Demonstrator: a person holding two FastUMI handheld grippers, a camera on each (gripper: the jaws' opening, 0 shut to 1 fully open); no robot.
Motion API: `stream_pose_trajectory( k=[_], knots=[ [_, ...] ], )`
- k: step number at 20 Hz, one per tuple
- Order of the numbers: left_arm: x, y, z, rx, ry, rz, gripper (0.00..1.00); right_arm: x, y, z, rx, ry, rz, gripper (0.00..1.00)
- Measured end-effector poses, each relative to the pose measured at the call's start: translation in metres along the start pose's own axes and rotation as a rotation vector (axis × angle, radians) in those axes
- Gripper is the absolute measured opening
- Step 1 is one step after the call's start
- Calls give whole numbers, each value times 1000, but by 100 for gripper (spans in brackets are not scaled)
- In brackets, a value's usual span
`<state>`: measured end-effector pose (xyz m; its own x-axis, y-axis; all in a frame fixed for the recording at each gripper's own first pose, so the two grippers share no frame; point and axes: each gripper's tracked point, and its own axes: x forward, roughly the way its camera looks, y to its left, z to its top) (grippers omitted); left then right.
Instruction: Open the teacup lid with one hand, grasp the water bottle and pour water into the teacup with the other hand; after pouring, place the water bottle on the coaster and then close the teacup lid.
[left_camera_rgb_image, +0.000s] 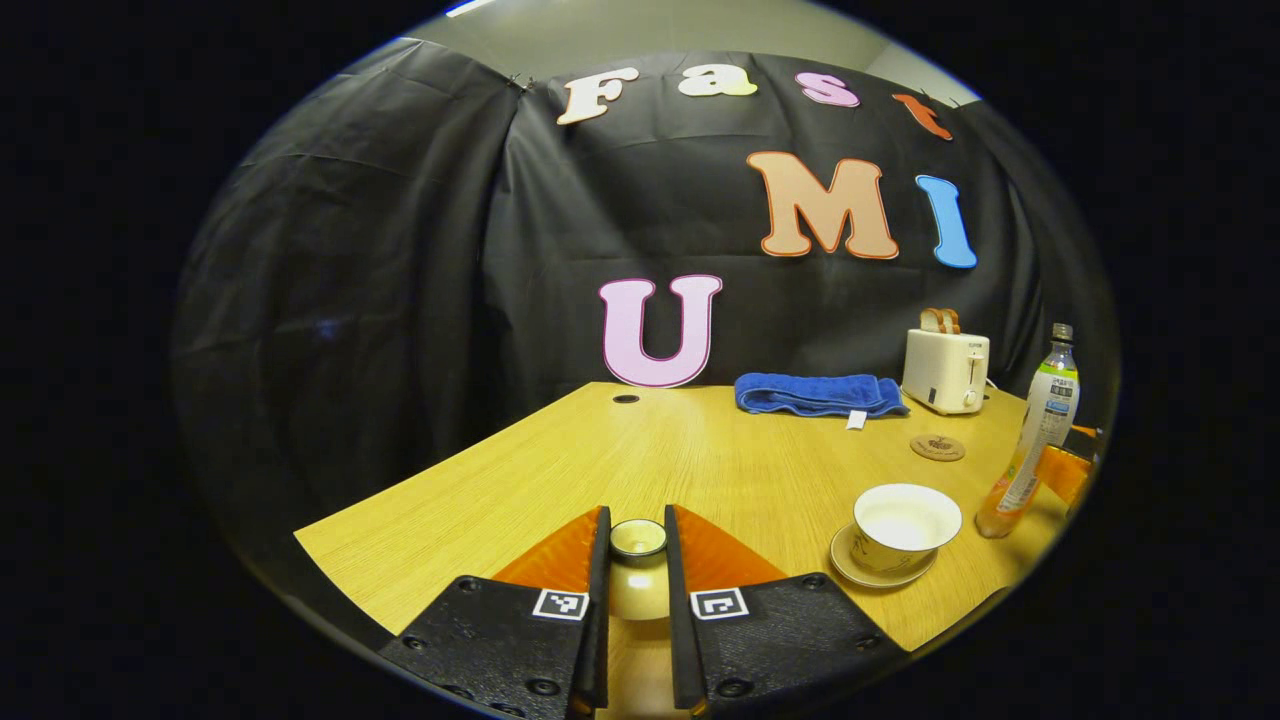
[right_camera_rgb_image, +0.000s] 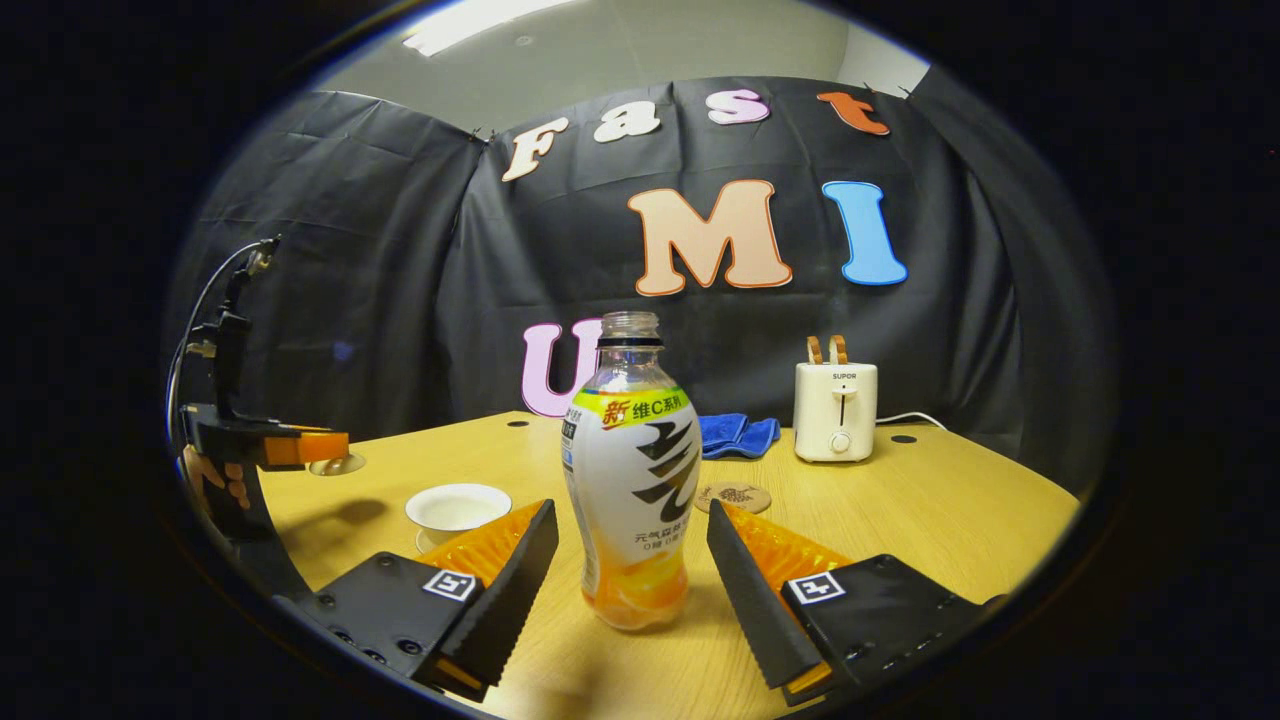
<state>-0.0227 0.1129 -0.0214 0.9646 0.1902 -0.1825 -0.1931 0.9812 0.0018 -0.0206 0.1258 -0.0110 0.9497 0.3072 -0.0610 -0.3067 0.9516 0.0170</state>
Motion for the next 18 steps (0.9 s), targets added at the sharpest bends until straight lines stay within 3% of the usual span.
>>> stream_pose_trajectory(
  k=[2,4,6,9,18],
  knots=[
    [0,0,1,1,-3,1,22,6,1,-1,1,6,0,96],
    [-2,1,1,-2,-7,0,22,11,4,-3,-1,14,0,93],
    [-1,1,0,-3,-7,0,22,10,2,-2,3,18,-3,76],
    [-1,2,-1,-5,-4,-1,22,15,2,-2,-16,23,-7,72],
    [-3,9,6,0,-31,11,22,31,-2,27,-378,-18,-38,71]
  ],
)
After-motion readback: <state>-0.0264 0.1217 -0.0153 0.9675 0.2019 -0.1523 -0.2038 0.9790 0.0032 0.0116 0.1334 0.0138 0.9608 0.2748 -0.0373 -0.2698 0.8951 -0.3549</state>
